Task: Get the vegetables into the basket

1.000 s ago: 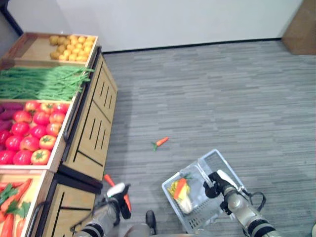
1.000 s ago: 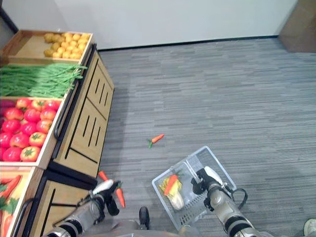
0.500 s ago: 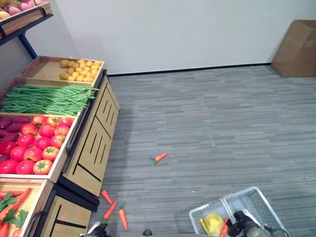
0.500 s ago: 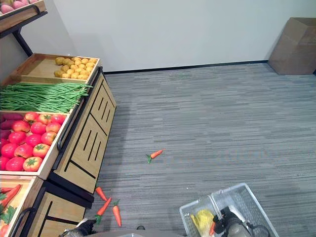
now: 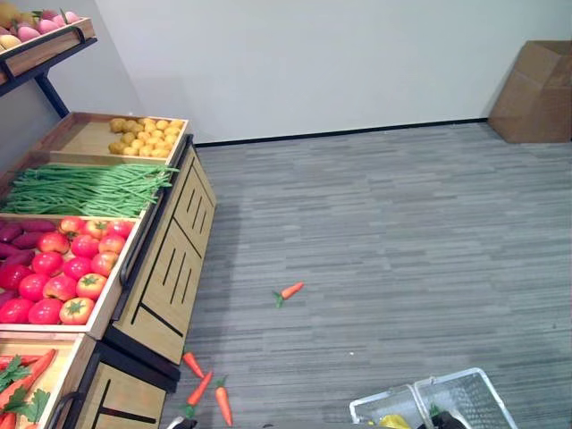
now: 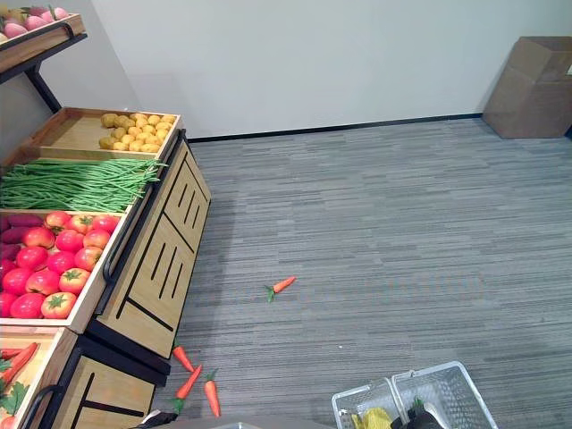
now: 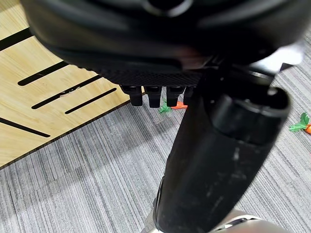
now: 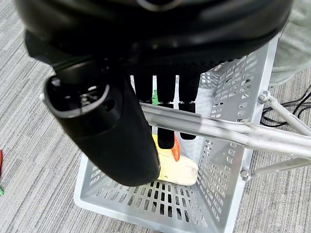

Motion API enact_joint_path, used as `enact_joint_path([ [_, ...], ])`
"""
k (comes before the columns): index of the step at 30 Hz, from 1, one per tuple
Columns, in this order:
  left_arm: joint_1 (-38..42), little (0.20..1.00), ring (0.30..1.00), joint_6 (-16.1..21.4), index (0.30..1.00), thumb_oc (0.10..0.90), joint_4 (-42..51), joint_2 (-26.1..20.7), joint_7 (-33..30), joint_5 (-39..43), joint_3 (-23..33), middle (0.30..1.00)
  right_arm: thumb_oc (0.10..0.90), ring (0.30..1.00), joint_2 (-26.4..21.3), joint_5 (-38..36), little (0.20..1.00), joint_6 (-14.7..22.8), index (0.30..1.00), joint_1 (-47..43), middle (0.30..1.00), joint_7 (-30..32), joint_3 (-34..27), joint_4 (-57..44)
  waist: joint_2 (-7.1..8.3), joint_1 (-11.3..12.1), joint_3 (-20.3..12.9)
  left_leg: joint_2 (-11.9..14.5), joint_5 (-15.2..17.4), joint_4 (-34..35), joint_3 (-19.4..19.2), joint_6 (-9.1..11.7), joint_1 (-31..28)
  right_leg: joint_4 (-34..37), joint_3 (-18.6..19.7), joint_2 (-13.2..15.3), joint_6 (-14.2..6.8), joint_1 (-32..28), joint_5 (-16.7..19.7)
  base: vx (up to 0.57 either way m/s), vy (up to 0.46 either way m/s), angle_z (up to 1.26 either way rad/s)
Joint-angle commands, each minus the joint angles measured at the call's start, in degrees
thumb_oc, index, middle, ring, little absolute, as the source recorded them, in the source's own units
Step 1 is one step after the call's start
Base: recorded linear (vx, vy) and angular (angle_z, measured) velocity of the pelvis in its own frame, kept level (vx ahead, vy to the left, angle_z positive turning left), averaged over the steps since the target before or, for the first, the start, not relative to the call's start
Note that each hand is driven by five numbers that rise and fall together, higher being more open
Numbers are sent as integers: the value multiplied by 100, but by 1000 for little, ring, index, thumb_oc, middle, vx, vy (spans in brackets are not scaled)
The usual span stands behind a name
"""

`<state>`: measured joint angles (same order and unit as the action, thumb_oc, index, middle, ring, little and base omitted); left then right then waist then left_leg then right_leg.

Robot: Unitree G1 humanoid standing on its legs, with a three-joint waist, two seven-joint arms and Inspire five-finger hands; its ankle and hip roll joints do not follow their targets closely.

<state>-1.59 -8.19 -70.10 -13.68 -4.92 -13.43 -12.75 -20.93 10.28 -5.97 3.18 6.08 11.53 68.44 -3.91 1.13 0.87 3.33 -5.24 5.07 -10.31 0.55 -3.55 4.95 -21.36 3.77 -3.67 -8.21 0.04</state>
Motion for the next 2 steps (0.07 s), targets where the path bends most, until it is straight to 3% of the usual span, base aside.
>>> enact_joint_path([
  [1, 489, 1000, 1000, 76, 1000, 900, -205, -231, -124, 32, 147, 1000, 400, 300, 271, -193, 300, 116, 300, -356, 300, -82, 129, 262, 366, 69, 226, -211, 826, -7, -49, -57, -327, -214, 261, 146, -87, -28, -417, 0, 0, 0],
  [2, 494, 1000, 1000, 88, 1000, 900, -180, -230, -118, 25, 129, 1000, 400, 300, 274, -194, 300, 119, 300, -353, 300, -86, 134, 264, 364, 69, 224, -212, 825, -7, -44, -59, -322, -212, 257, 148, -88, -26, -415, 0, 0, 0],
])
